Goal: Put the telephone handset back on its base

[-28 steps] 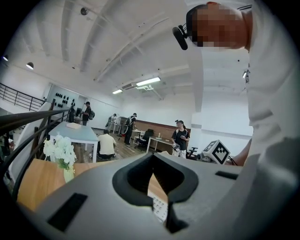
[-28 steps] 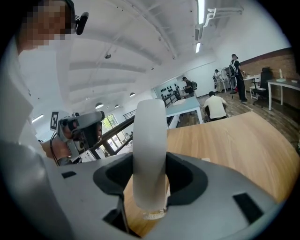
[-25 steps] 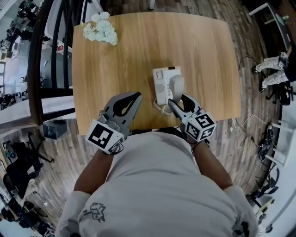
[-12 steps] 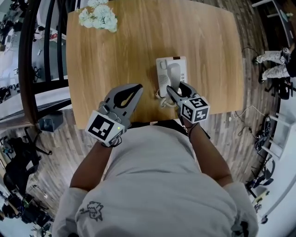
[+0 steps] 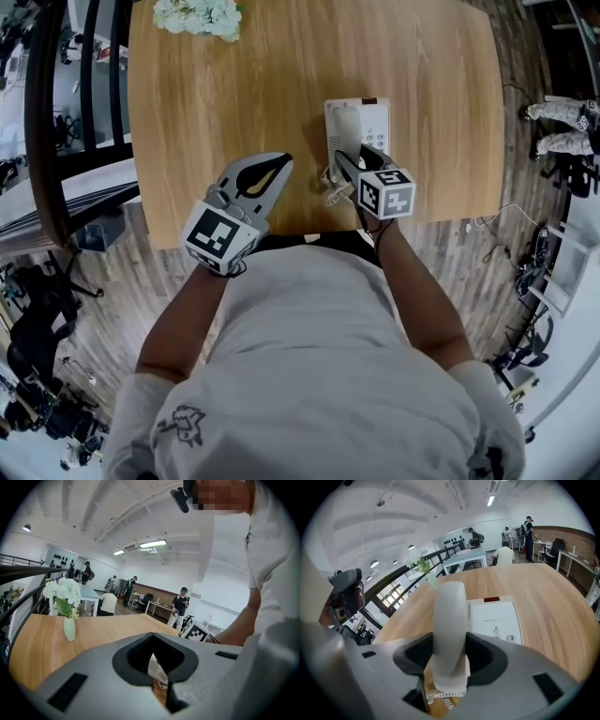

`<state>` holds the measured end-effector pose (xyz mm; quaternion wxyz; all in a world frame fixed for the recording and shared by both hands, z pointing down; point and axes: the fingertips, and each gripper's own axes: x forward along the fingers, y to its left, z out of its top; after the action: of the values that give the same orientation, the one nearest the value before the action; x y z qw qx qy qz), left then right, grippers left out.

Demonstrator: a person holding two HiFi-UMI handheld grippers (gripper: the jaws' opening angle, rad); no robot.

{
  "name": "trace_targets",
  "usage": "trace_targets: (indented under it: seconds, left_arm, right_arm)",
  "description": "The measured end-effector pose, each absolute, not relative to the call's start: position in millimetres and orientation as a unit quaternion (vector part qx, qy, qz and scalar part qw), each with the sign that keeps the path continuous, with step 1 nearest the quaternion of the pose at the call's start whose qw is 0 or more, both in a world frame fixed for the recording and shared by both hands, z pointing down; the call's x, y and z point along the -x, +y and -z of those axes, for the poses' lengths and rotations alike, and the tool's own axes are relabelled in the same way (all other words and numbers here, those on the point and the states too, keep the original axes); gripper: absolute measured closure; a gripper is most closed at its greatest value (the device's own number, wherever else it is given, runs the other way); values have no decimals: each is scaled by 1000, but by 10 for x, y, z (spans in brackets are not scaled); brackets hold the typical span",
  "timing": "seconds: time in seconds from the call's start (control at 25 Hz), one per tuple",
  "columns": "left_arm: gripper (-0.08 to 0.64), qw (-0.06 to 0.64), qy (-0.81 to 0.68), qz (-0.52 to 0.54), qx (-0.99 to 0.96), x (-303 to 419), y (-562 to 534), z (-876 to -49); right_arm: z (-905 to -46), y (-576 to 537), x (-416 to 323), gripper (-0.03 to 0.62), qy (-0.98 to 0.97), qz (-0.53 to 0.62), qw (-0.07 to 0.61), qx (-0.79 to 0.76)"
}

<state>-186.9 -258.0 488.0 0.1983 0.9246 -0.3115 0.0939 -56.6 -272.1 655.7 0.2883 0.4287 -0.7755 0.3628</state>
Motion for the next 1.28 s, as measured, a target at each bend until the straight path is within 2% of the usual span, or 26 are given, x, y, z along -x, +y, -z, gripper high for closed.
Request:
trace_targets:
  seconds: [0.36, 0.76, 1.28]
  left_arm:
    - [554, 230, -300, -110, -919, 1830, -2614, -5232]
    - [554, 238, -296, -110, -919, 1829, -2634, -5271]
    - [554, 246, -308, -110, -912, 1892, -2606, -5336]
  right_arm:
    - [-6794, -2840, 584, 371, -752, -375, 311, -444]
    - [-6843, -2840, 588, 371, -731, -394, 297, -470]
    - [-6837, -2849, 565, 368, -740, -347, 294, -496]
